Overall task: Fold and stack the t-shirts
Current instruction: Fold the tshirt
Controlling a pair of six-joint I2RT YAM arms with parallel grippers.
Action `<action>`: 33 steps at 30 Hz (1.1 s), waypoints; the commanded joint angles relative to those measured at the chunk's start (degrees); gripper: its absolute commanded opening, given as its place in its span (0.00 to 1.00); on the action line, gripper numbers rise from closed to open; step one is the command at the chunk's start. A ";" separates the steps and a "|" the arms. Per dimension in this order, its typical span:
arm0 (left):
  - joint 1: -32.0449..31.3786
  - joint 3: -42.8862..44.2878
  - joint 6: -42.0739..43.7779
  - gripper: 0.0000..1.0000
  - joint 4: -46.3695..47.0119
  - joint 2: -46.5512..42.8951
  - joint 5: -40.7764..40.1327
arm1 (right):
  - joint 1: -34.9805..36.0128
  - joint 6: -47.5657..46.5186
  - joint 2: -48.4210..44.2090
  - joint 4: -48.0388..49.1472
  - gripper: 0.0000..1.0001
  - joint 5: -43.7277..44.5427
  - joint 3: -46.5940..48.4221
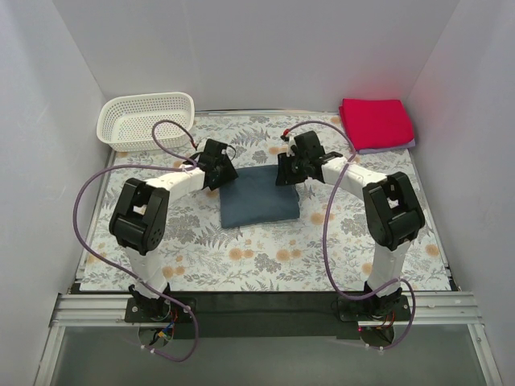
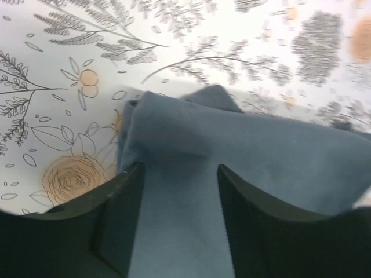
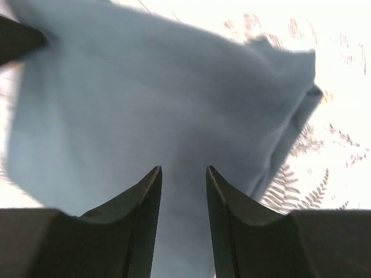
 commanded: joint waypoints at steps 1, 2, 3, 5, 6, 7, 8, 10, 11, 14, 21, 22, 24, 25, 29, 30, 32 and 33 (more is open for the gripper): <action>0.28 -0.50 2.85 0.53 2.20 -8.97 1.65 | -1.18 2.99 -4.77 5.48 0.37 -5.44 2.51; 0.46 -0.68 3.37 0.54 3.00 -9.76 1.82 | -1.62 3.78 -4.77 6.79 0.38 -7.11 2.69; 0.46 -1.03 3.55 0.54 3.70 -10.20 2.17 | -1.80 5.53 -4.86 9.85 0.39 -10.34 2.95; 1.16 -1.21 4.69 0.54 5.81 -10.12 2.61 | -2.67 7.12 -3.99 12.68 0.39 -14.22 3.56; 1.51 -1.21 4.70 0.54 6.17 -9.60 2.96 | -2.85 8.61 -3.55 13.91 0.39 -15.29 4.09; 2.38 -1.29 4.78 0.54 7.13 -8.11 3.66 | -3.37 9.49 -2.33 16.54 0.40 -16.25 4.18; 2.83 -1.21 4.61 0.54 7.66 -7.06 4.54 | -3.64 10.20 -1.62 18.04 0.40 -18.18 4.18; 4.05 -1.12 4.17 0.52 9.24 -5.21 6.92 | -4.87 12.30 1.36 19.46 0.40 -20.12 5.05; 4.32 -0.95 4.08 0.52 9.68 -3.11 7.62 | -5.40 12.84 2.42 21.12 0.40 -21.17 5.32; 4.85 -0.24 4.61 0.50 11.44 0.76 9.12 | -7.07 14.60 6.03 24.63 0.40 -23.56 4.71; 5.29 2.75 4.70 0.50 12.32 7.63 12.98 | -13.30 17.41 12.01 30.44 0.39 -25.40 0.06; 5.29 2.83 4.61 0.50 12.24 7.72 13.25 | -13.75 17.33 12.54 30.88 0.39 -25.66 -0.38; 5.29 2.75 4.70 0.50 12.24 5.98 14.13 | -14.62 17.50 11.49 31.59 0.39 -26.63 -1.79; 5.29 2.57 4.70 0.51 12.24 4.83 14.30 | -14.80 17.33 10.70 31.59 0.39 -26.90 -2.23; 5.20 1.61 4.79 0.55 11.27 -1.93 15.70 | -14.89 17.94 5.26 31.50 0.39 -27.86 -4.16; 5.03 0.74 4.61 0.56 10.75 -3.43 16.23 | -14.89 18.98 2.72 31.59 0.39 -28.39 -5.12; 4.59 -0.76 4.09 0.60 10.13 -8.52 16.76 | -14.63 20.13 0.07 31.77 0.40 -29.61 -6.36; 4.07 -1.55 3.65 0.61 9.87 -10.19 17.29 | -13.93 21.10 -2.64 31.86 0.40 -30.23 -7.58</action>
